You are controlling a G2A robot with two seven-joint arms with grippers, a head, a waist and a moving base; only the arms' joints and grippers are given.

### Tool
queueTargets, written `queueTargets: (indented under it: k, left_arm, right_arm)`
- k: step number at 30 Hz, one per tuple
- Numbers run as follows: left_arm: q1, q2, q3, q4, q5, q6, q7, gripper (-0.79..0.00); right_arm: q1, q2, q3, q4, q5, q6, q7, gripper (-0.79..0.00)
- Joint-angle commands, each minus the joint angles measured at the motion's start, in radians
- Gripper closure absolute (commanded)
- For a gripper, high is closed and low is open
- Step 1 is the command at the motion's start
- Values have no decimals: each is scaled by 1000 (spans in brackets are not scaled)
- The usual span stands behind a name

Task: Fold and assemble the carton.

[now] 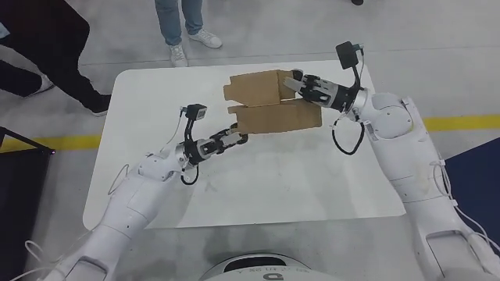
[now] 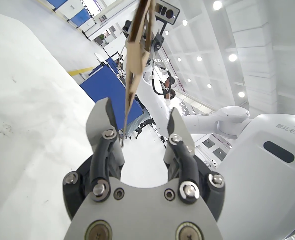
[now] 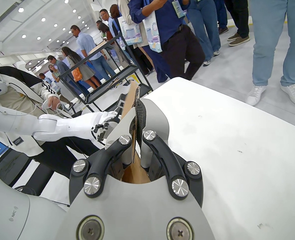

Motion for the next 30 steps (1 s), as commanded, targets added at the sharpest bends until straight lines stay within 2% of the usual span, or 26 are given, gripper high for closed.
queueTargets:
  k: [1,2,3,10,17,30]
  left_arm:
    - [1,3,-4,4,13,0,0,-529]
    - [2,3,-5,4,17,0,0,-428]
    - [2,4,-5,5,22,0,0,-385]
    - [-2,9,-24,24,45,-19,23,-326]
    - [-11,14,-39,35,71,-15,35,-228]
    - [-28,10,-9,33,49,0,17,-166]
  right_arm:
    - [-1,2,1,-2,3,0,1,0]
    - [-2,2,1,-2,6,-1,-1,0]
    - [-3,3,1,-3,7,-1,-1,0]
    - [-10,8,-4,-30,41,12,7,0]
    - [-29,15,-5,-62,58,19,16,0]
    - [-74,27,5,-141,45,21,11,0]
